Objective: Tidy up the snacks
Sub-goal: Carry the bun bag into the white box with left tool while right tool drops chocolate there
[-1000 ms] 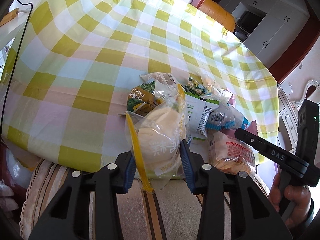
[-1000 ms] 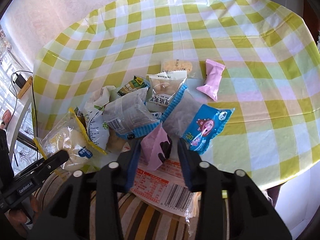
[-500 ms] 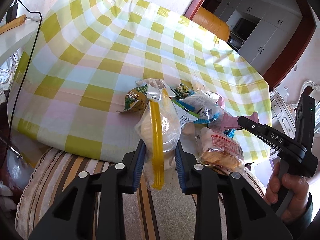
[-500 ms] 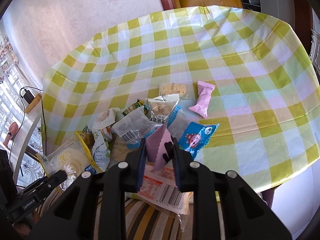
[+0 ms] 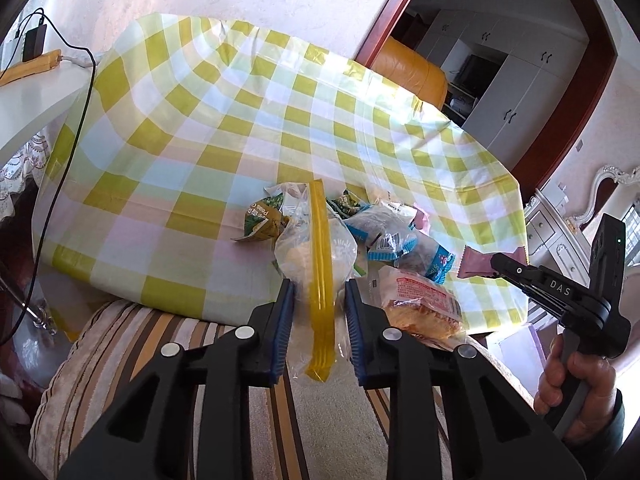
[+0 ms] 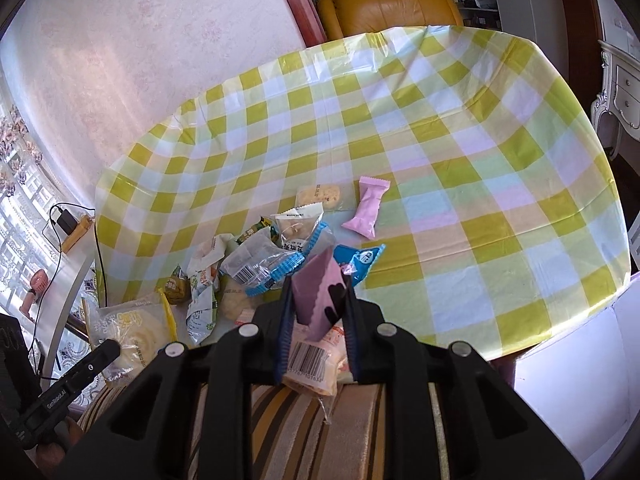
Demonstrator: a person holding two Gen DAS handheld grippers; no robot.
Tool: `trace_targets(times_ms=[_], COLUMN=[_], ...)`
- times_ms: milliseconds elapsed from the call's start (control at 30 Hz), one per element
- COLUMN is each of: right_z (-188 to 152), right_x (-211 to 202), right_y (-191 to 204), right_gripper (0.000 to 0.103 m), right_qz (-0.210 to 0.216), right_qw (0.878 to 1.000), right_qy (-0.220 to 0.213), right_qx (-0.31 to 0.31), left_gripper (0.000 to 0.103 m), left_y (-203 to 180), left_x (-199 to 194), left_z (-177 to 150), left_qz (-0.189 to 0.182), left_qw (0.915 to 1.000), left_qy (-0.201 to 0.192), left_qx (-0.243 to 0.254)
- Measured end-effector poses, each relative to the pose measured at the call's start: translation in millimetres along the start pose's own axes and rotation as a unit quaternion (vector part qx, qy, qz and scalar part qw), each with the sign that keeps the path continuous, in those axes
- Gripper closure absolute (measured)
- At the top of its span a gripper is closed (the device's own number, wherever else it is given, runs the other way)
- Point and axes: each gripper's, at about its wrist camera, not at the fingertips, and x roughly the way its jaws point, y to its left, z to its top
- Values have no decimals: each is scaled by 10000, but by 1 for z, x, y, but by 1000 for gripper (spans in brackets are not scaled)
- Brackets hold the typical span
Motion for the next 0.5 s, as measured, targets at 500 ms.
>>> trace_targets(times_ms=[500], right_z=[-6], right_x=[-42], right_y=[-61], right_gripper=[81], right_qz=[-468], right_qw=[9974], right_qy=[-213], right_qx=[498], left_gripper=[81], left_y=[-45], left_x=[-3], left_z=[3], left_qz=[-729], left_qw=[9971], left_qy=[65], left_qx=[227])
